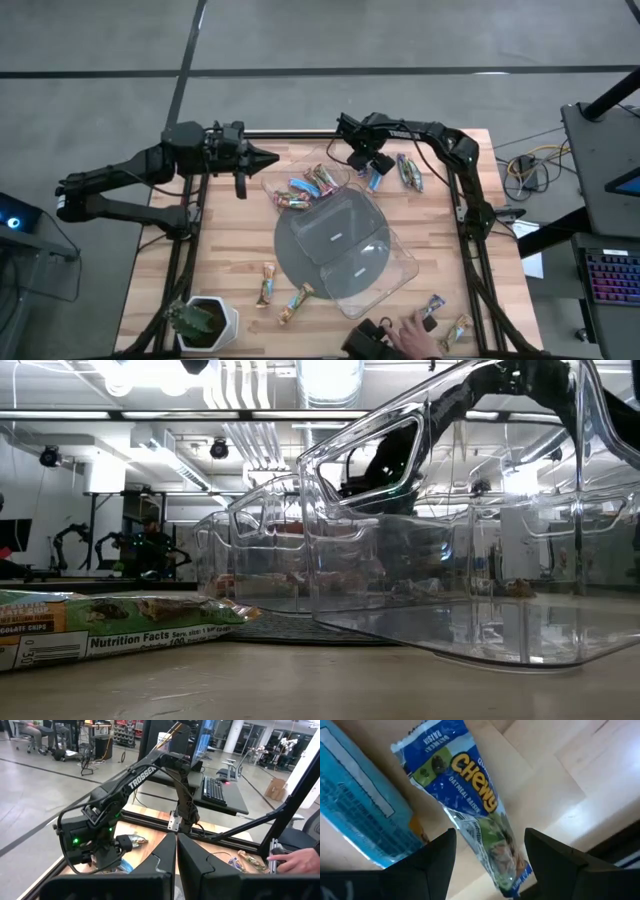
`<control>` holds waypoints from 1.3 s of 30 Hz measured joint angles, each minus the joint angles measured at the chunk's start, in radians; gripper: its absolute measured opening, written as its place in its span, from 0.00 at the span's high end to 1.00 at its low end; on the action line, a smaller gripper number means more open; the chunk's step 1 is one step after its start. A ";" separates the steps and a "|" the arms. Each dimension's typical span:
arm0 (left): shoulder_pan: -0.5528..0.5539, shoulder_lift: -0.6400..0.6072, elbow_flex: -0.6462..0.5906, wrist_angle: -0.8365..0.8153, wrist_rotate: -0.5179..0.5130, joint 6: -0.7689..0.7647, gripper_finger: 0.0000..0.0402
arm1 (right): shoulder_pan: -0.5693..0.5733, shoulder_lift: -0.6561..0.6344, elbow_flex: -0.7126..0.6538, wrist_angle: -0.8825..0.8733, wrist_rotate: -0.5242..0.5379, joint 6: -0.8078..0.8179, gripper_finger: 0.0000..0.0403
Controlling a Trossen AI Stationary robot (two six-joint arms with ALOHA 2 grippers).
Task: Pick and place Granola Bars by type
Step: Put the blue granola bar into the middle transparent bin
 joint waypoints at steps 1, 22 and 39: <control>0.000 -0.001 0.000 0.000 0.000 0.000 1.00 | 0.000 0.006 0.000 0.001 0.000 0.000 0.44; 0.000 -0.001 0.000 0.001 0.000 -0.017 1.00 | -0.001 0.028 0.001 -0.017 0.008 0.130 0.89; 0.000 -0.012 0.000 0.009 0.000 -0.013 1.00 | 0.006 -0.211 0.062 -0.082 0.082 0.267 0.90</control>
